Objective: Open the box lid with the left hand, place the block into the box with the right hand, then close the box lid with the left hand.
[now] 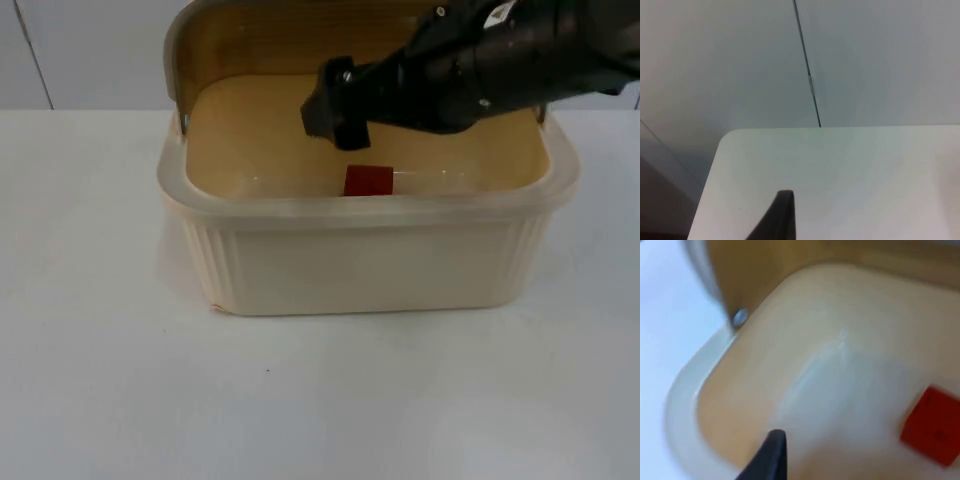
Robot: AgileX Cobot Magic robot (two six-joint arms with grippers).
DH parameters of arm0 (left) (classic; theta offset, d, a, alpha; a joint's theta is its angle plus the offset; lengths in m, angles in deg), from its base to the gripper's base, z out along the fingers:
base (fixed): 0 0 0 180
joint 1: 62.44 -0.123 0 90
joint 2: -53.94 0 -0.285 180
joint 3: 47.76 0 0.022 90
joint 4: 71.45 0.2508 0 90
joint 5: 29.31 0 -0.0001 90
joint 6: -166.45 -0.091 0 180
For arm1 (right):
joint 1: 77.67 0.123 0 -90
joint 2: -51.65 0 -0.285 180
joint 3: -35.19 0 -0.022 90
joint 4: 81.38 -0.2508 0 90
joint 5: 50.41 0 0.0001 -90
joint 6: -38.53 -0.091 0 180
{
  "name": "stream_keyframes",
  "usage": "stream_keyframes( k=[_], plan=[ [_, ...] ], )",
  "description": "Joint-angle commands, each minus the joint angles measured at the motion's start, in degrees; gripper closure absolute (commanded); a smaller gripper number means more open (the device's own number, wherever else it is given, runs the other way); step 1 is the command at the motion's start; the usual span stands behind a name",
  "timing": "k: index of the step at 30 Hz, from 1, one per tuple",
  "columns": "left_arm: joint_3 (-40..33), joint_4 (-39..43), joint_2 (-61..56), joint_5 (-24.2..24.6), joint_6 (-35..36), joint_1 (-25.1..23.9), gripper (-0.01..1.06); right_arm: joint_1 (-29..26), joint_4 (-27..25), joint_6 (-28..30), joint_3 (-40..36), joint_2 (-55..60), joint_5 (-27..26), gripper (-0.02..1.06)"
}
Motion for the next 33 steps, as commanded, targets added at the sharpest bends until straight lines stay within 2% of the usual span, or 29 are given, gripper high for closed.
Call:
stream_keyframes(
  k=[1,4,7,13,17,22,23,24,28,29,30,31,33],
  plan=[
    [0.2,-0.4,0.0,0.0,0.1,-0.1,0.0,0.0,0.7,0.1,0.3,-2.0,4.9,0.0],
    [0.2,-0.4,0.0,0.0,0.1,-0.1,0.0,0.0,2.5,0.6,0.3,-5.9,11.4,0.0],
    [0.2,-0.4,0.0,-0.1,0.1,-0.1,0.0,0.0,4.0,0.6,0.3,-9.3,14.5,0.0],
    [0.2,-0.4,0.0,-0.3,0.1,-0.1,0.0,-0.4,5.6,0.3,0.3,-16.4,17.3,0.0],
    [0.2,-0.4,0.0,-0.3,0.1,-0.1,0.0,-3.2,5.6,0.1,0.3,-20.8,19.0,0.0],
    [0.2,-0.6,0.0,-0.3,0.1,-0.1,0.0,-14.6,13.4,-0.5,0.3,-26.8,21.0,0.0],
    [0.2,-0.8,0.0,-0.3,0.1,-0.1,0.0,-17.7,13.5,-0.5,0.3,-28.1,21.0,0.0],
    [0.2,-0.8,0.0,-0.3,0.1,-0.1,0.0,-17.7,13.5,-0.5,0.3,-28.1,21.0,0.0],
    [0.2,-0.8,0.0,-0.3,0.1,-0.1,0.0,-29.5,14.6,-0.5,0.3,-32.8,21.0,0.0],
    [0.2,-0.8,0.0,-0.3,0.1,-0.1,0.0,-29.5,14.6,-0.5,0.3,-32.8,21.0,0.0],
    [0.2,-0.7,0.0,-0.4,0.1,-0.1,0.0,-32.2,14.6,-0.5,0.3,-33.6,21.0,0.0],
    [0.2,-0.7,0.0,-0.4,0.1,-0.1,0.0,-37.1,14.2,-0.5,0.3,-34.9,21.3,0.0],
    [0.2,-0.7,0.0,-0.6,0.1,-0.1,0.0,-40.2,14.1,-0.8,0.3,-35.6,21.7,0.0]
  ],
)
